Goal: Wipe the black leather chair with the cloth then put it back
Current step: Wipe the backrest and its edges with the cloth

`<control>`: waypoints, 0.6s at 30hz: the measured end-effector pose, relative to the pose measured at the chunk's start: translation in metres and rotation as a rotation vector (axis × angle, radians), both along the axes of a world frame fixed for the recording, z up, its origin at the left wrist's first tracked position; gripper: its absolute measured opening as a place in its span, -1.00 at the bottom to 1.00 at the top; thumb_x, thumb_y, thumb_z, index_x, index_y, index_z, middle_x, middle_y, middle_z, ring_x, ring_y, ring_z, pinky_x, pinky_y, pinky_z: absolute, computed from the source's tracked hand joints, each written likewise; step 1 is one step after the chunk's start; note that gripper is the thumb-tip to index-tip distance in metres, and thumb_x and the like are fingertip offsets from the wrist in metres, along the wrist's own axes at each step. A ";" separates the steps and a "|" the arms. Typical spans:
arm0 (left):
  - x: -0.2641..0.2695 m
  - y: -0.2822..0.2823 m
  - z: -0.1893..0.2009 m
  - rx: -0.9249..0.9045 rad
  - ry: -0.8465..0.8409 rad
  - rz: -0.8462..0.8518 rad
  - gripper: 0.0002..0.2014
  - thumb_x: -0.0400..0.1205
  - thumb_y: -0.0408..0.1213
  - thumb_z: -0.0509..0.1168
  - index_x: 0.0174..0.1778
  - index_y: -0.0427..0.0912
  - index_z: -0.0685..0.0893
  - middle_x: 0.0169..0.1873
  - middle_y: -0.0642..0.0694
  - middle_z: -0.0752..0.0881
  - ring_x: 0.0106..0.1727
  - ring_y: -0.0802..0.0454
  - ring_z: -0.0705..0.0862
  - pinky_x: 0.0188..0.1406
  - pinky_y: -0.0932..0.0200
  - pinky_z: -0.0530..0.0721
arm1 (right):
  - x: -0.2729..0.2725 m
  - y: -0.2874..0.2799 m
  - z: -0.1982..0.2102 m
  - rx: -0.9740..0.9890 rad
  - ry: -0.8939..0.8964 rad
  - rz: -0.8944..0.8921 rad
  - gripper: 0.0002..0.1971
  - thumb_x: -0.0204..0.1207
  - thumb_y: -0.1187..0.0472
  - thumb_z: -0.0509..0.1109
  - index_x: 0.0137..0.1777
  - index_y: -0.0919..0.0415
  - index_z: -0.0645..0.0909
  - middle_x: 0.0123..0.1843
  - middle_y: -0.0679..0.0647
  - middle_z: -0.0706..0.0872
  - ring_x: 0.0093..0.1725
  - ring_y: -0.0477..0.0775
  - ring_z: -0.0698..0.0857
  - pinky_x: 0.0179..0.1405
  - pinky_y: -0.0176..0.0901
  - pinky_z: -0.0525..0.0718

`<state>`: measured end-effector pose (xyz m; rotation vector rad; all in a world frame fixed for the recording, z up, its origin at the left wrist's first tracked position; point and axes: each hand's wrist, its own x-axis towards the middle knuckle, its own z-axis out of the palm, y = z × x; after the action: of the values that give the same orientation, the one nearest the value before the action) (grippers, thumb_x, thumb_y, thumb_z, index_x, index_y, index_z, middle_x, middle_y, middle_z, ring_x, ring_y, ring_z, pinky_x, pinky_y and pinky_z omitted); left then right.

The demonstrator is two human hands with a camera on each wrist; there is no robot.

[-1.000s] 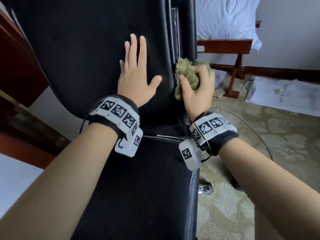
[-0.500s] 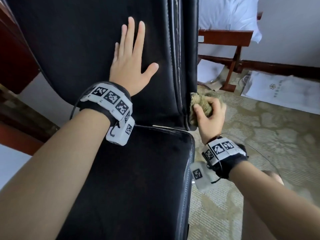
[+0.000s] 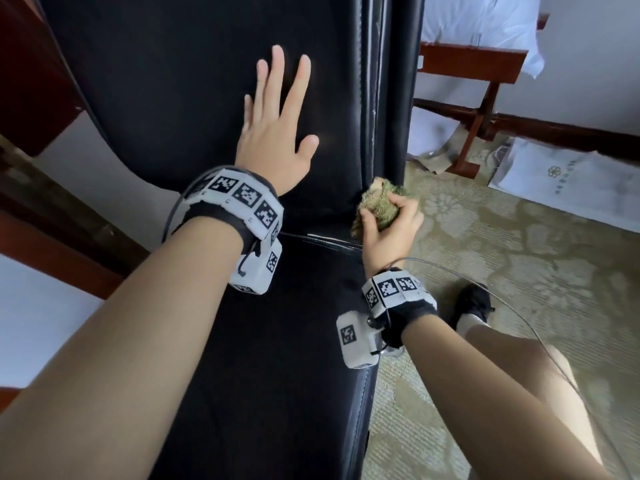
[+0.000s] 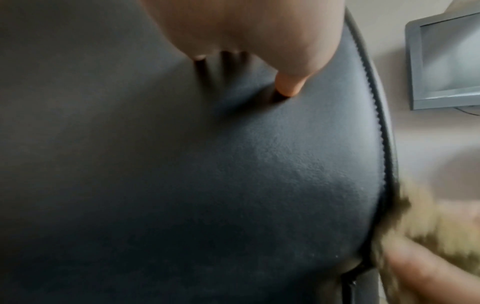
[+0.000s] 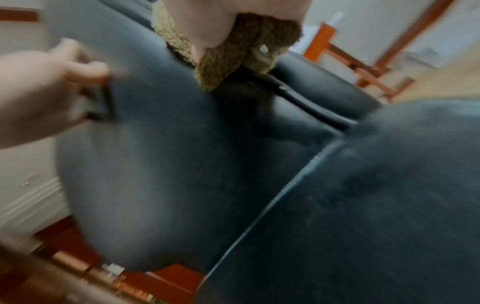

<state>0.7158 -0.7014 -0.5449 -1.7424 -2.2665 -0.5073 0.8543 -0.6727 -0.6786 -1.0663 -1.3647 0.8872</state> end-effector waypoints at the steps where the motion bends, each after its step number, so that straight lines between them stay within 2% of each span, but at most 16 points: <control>1: 0.001 0.001 0.000 0.002 -0.003 0.006 -0.20 0.62 -0.28 0.24 0.66 -0.06 -0.13 0.64 -0.20 -0.21 0.64 -0.20 -0.23 0.58 -0.18 -0.11 | 0.000 -0.001 -0.008 -0.138 -0.003 0.002 -0.61 0.37 0.37 0.52 0.16 0.44 0.51 0.13 0.41 0.53 0.08 -0.24 0.45 0.02 -0.62 0.27; 2: 0.002 0.001 0.000 -0.002 -0.005 0.007 -0.20 0.62 -0.27 0.24 0.66 -0.06 -0.13 0.65 -0.19 -0.21 0.65 -0.19 -0.23 0.58 -0.17 -0.11 | 0.001 -0.002 -0.014 -0.274 -0.009 -0.003 -0.59 0.39 0.32 0.52 0.19 0.40 0.51 0.15 0.39 0.52 0.03 -0.01 0.48 0.02 -0.49 0.32; 3: 0.002 0.001 0.000 -0.006 -0.004 0.007 -0.20 0.62 -0.27 0.24 0.66 -0.06 -0.13 0.65 -0.18 -0.21 0.65 -0.19 -0.23 0.58 -0.16 -0.11 | 0.002 -0.003 -0.017 -0.390 -0.004 -0.016 -0.57 0.40 0.27 0.52 0.22 0.35 0.50 0.15 0.37 0.52 -0.01 0.10 0.50 0.01 -0.40 0.36; 5: 0.001 0.001 0.000 -0.009 -0.003 0.003 -0.20 0.63 -0.26 0.24 0.66 -0.06 -0.14 0.65 -0.18 -0.21 0.65 -0.18 -0.23 0.58 -0.15 -0.10 | 0.006 -0.005 -0.017 -0.502 0.067 -0.053 -0.57 0.41 0.25 0.51 0.25 0.31 0.51 0.16 0.35 0.54 0.00 0.18 0.54 -0.06 -0.39 0.37; 9: 0.001 -0.002 -0.002 0.009 0.014 -0.011 -0.23 0.63 -0.26 0.21 0.66 -0.08 -0.13 0.64 -0.21 -0.20 0.64 -0.20 -0.23 0.58 -0.15 -0.11 | 0.007 -0.021 0.003 -0.494 0.299 -0.130 -0.63 0.47 0.28 0.44 0.26 0.29 0.50 0.20 0.30 0.56 -0.04 -0.02 0.53 -0.20 -0.64 0.38; 12: -0.006 -0.009 -0.009 -0.053 0.045 -0.022 -0.23 0.65 -0.24 0.21 0.66 -0.06 -0.15 0.64 -0.21 -0.22 0.64 -0.19 -0.25 0.58 -0.14 -0.12 | -0.007 -0.037 0.017 -0.475 0.411 -0.079 -0.64 0.47 0.25 0.43 0.25 0.13 0.48 0.18 0.17 0.49 -0.10 -0.25 0.51 -0.24 -0.74 0.37; 13: -0.009 -0.011 -0.010 -0.082 0.060 -0.020 -0.22 0.65 -0.23 0.21 0.66 -0.05 -0.15 0.64 -0.20 -0.23 0.64 -0.18 -0.26 0.58 -0.14 -0.12 | -0.014 -0.041 0.022 -0.491 0.429 -0.054 -0.63 0.46 0.21 0.45 0.22 0.02 0.46 0.18 0.10 0.45 -0.06 -0.21 0.52 -0.21 -0.70 0.38; 15: -0.013 -0.014 -0.010 -0.114 0.076 -0.018 -0.22 0.65 -0.24 0.22 0.66 -0.03 -0.15 0.64 -0.18 -0.25 0.64 -0.16 -0.26 0.58 -0.13 -0.11 | -0.027 -0.042 0.027 -0.548 0.469 -0.045 -0.60 0.41 0.14 0.49 0.14 -0.17 0.40 0.20 0.03 0.39 0.05 -0.04 0.53 -0.04 -0.42 0.45; 16: -0.013 -0.014 -0.010 -0.122 0.075 -0.018 -0.22 0.65 -0.24 0.22 0.66 -0.03 -0.15 0.64 -0.17 -0.25 0.64 -0.15 -0.26 0.58 -0.12 -0.11 | -0.032 -0.039 0.027 -0.569 0.478 -0.065 -0.58 0.39 0.13 0.50 0.12 -0.19 0.39 0.20 0.03 0.38 0.10 0.04 0.54 0.02 -0.27 0.47; 18: -0.012 -0.012 -0.010 -0.126 0.076 -0.015 -0.21 0.65 -0.25 0.23 0.66 -0.03 -0.16 0.64 -0.18 -0.26 0.64 -0.15 -0.27 0.58 -0.13 -0.11 | -0.034 -0.030 0.021 -0.569 0.444 -0.111 -0.57 0.38 0.14 0.52 0.17 -0.11 0.41 0.21 0.10 0.41 0.08 0.09 0.55 0.02 -0.20 0.46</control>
<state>0.7038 -0.7132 -0.5551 -1.8053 -2.2789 -0.3020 0.8203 -0.7025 -0.6580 -1.2554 -0.6871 1.3775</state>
